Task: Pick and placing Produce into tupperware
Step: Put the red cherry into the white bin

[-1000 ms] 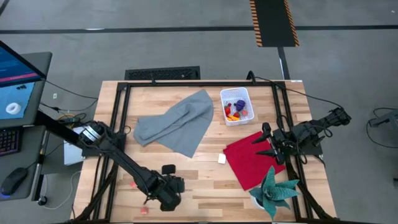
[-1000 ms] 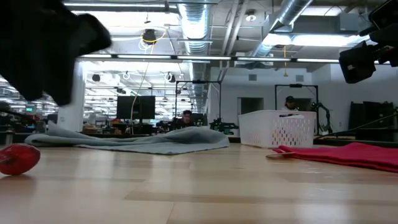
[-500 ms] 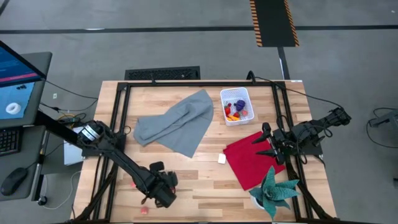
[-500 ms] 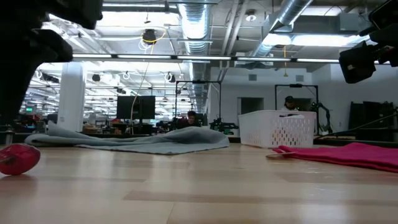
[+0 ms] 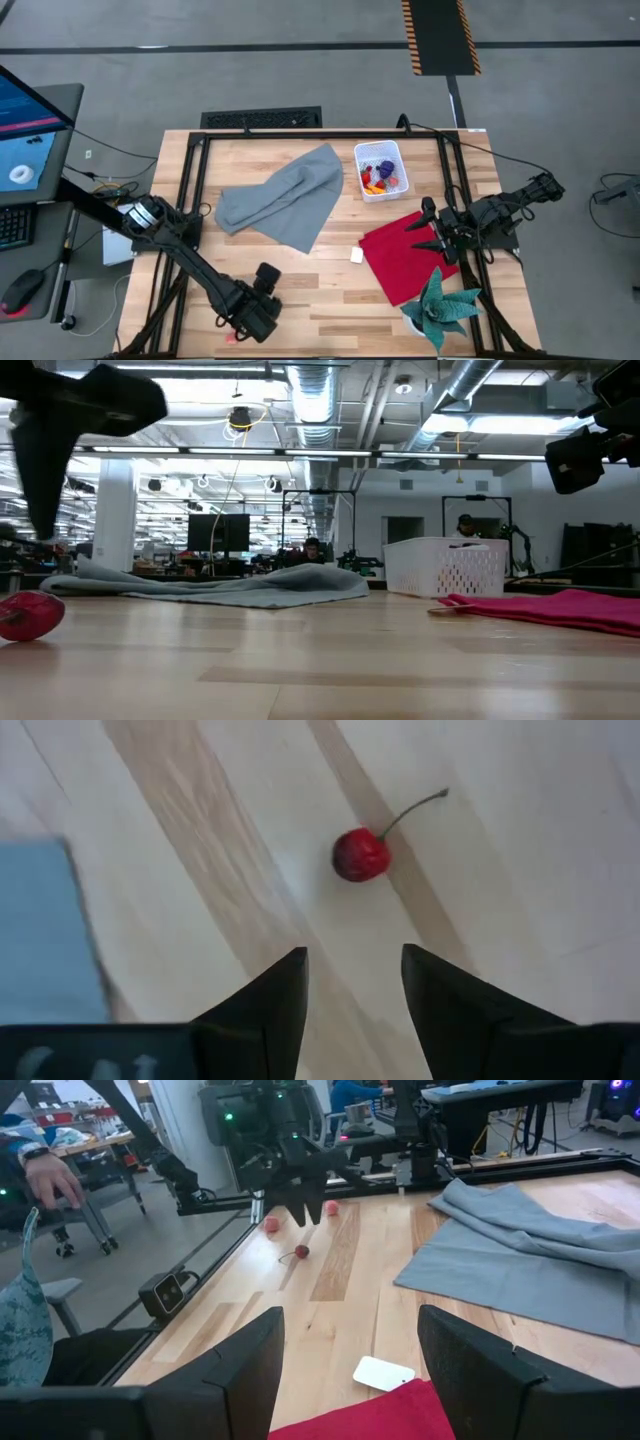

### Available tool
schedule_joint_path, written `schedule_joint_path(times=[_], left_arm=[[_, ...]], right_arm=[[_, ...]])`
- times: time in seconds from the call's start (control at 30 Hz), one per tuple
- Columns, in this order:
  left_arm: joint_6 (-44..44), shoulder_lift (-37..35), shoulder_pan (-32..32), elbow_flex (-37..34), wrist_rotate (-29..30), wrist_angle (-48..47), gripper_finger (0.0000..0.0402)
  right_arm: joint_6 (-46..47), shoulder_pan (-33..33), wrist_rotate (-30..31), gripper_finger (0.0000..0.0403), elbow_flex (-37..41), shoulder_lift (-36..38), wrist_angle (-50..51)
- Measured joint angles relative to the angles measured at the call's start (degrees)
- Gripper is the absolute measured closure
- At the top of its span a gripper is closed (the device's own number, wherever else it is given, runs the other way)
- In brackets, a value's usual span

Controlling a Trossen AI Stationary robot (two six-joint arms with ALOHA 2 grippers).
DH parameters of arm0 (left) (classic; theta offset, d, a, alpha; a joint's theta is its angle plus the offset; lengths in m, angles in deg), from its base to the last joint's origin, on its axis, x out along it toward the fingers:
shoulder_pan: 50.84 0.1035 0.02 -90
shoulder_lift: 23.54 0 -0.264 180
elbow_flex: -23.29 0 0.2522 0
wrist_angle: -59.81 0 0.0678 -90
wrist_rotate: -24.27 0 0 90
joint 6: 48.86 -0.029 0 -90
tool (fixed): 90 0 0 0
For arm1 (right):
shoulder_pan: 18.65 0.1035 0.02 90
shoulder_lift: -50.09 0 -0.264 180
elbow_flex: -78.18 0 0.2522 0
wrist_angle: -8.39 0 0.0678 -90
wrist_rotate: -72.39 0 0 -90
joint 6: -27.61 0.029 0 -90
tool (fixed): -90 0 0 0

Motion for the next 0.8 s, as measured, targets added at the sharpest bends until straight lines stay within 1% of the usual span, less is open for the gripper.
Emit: schedule_joint_path(times=[0.27,0.4,0.5,0.67,0.8], left_arm=[[-17.55,0.00,0.08,0.00,-0.09,3.03,0.0246],[-22.99,0.00,0.08,0.00,-1.73,5.22,0.0246],[-28.54,0.00,0.26,-0.01,-0.45,5.01,0.0246],[-34.31,0.90,0.89,-0.01,-0.88,5.02,0.0246],[-37.08,2.73,1.42,-0.16,-2.06,5.57,0.0246]], right_arm=[[0.00,-0.02,0.01,0.0148,0.00,0.02,0.00],[0.00,-0.02,0.00,0.0148,0.00,0.02,0.02],[0.00,-0.02,0.00,0.0148,0.00,0.01,0.00],[0.00,-0.02,0.01,0.0148,0.00,0.02,0.00],[0.00,0.00,0.00,0.0148,0.00,-0.01,-0.02]])
